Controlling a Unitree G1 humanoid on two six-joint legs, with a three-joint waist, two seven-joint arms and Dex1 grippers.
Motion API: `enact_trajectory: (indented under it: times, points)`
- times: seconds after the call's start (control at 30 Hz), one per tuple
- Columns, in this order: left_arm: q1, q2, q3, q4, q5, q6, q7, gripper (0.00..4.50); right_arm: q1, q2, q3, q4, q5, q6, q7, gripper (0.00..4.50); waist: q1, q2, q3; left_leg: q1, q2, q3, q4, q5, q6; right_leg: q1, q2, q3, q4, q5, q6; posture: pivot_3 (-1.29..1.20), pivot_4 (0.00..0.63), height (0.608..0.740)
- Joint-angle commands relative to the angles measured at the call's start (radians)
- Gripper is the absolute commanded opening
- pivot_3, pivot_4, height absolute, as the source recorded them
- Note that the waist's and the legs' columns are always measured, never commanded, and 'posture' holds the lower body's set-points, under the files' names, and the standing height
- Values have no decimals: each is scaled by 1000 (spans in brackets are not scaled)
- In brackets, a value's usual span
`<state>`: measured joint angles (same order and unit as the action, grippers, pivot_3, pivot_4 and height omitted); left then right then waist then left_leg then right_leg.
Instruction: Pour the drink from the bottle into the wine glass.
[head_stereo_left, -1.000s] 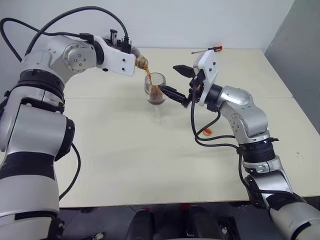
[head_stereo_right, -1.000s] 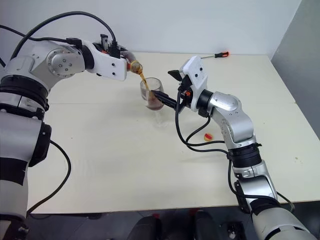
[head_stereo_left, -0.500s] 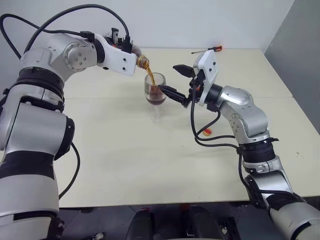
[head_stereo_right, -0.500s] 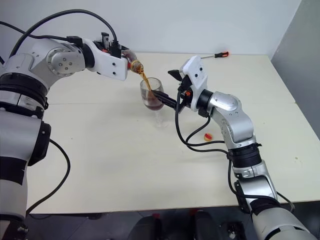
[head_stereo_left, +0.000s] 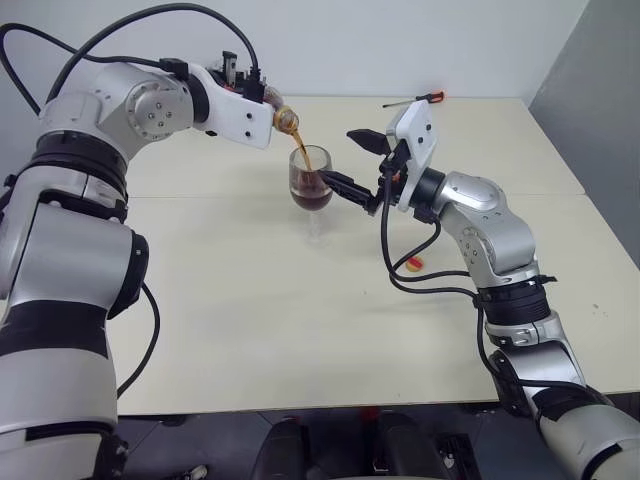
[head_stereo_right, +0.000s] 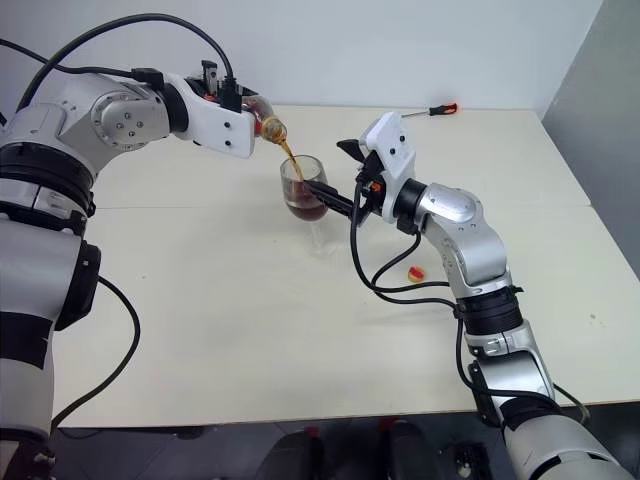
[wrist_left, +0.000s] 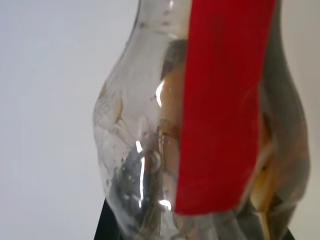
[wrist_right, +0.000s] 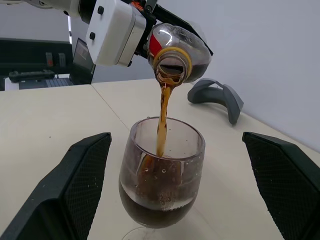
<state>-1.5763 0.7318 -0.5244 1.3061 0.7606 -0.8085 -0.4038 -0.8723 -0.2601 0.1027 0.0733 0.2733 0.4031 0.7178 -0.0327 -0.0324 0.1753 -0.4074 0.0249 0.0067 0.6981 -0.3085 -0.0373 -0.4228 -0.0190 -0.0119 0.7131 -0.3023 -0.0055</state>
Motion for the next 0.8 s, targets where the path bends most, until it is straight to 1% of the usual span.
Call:
enact_trajectory:
  times: [0.03,0.13,0.33,0.6,0.7,0.8]
  points:
    - [-14,6,28,-8,-35,0,-7,954,-8,-3,-4,-21,-4,-23,-1,4500,0,0,0,0,0,0,0,0,0,0,0,0,0,0,0,0,150,740]
    - [-3,4,36,-11,-50,-5,-20,954,-7,-2,-6,-21,-6,-22,0,4500,0,0,0,0,0,0,0,0,0,0,0,0,0,0,0,0,150,740]
    - [24,-14,90,-16,-134,9,-99,954,-9,1,-7,-12,-12,-25,0,4500,-1,0,0,0,0,0,0,0,0,0,0,0,0,0,0,0,150,740]
    - [56,-64,275,-36,-361,163,-289,954,-11,1,-8,-4,-14,-28,3,4500,-4,0,0,0,0,0,1,0,0,0,0,0,1,0,0,0,150,740]
    - [51,-80,371,-57,-474,272,-351,954,-11,1,-6,-6,-13,-25,6,4500,-7,0,0,0,0,0,1,0,0,0,0,0,1,0,0,0,150,740]
    - [72,-84,427,-96,-538,340,-384,954,-6,2,-3,-13,-11,-21,8,4500,-9,0,0,0,0,0,1,0,0,0,0,0,1,0,0,0,150,740]
